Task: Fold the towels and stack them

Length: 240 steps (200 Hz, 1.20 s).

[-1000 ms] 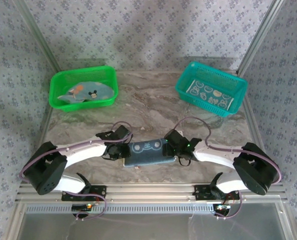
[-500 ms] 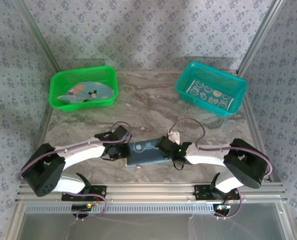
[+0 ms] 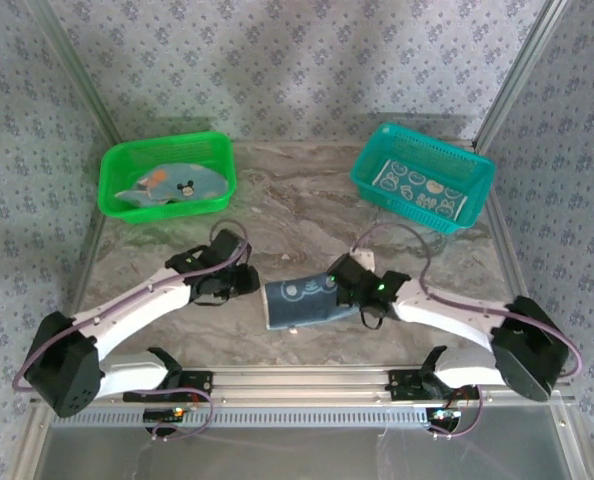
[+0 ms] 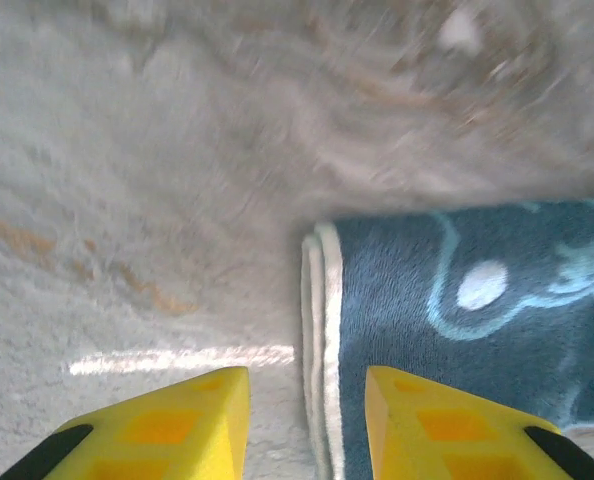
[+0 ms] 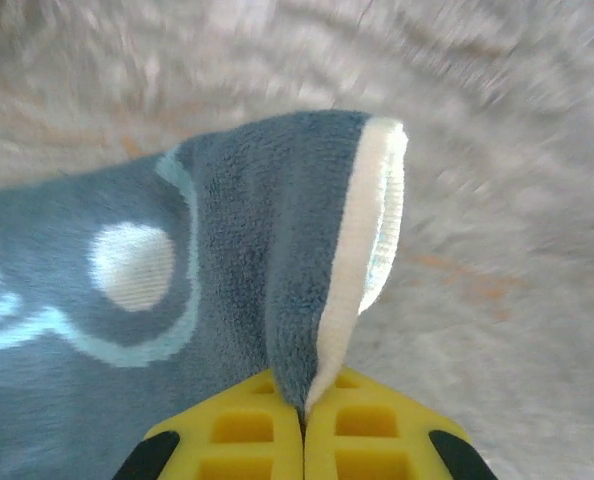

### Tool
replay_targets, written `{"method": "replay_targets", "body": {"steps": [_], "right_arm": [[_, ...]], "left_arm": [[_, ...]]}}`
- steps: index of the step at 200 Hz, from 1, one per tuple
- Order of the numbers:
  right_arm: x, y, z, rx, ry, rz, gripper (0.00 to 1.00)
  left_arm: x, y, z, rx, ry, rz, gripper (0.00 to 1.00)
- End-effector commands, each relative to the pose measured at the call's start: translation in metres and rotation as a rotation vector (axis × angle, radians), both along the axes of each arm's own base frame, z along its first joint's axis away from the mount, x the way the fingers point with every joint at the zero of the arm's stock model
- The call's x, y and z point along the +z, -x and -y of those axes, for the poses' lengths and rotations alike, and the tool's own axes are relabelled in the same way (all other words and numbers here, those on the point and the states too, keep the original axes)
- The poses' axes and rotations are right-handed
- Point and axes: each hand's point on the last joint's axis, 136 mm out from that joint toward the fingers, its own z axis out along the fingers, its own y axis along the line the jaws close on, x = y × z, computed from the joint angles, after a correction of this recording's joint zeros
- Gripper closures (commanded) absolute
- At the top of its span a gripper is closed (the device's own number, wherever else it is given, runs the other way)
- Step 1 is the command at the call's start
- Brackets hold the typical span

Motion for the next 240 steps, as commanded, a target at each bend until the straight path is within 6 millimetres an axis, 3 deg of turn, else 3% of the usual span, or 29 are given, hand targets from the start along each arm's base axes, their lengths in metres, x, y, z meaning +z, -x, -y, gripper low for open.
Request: {"method": "replay_targets", "body": {"steps": [1, 16, 38, 58, 103, 157, 164, 199, 240], "right_arm": [[0.038, -0.006, 0.023, 0.007, 0.026, 0.002, 1.00], [0.064, -0.016, 0.033, -0.012, 0.006, 0.021, 1.00], [0.101, -0.031, 0.047, -0.071, -0.050, 0.023, 1.00], [0.134, -0.047, 0.059, -0.106, -0.076, 0.030, 1.00], [0.213, -0.091, 0.091, -0.260, -0.173, 0.086, 1.00], [0.275, -0.154, 0.131, -0.423, -0.205, 0.230, 1.00], [0.282, -0.162, 0.137, -0.444, -0.201, 0.251, 1.00], [0.306, -0.199, 0.163, -0.497, -0.111, 0.335, 1.00], [0.302, -0.235, 0.187, -0.577, -0.034, 0.354, 1.00]], "left_arm": [[0.026, -0.011, -0.008, 0.004, -0.008, 0.058, 0.61], [0.037, -0.020, -0.009, 0.012, 0.002, 0.084, 0.54], [0.047, -0.031, -0.013, 0.027, 0.007, 0.110, 0.23], [0.051, -0.040, -0.014, 0.034, 0.014, 0.124, 0.11], [0.056, -0.058, -0.016, 0.036, 0.035, 0.146, 0.08], [0.053, -0.070, -0.012, 0.026, 0.081, 0.146, 0.06], [0.052, -0.071, -0.012, 0.023, 0.080, 0.143, 0.02], [0.052, -0.072, -0.017, 0.020, 0.069, 0.143, 0.00], [0.051, -0.073, -0.022, 0.027, 0.065, 0.135, 0.00]]}}
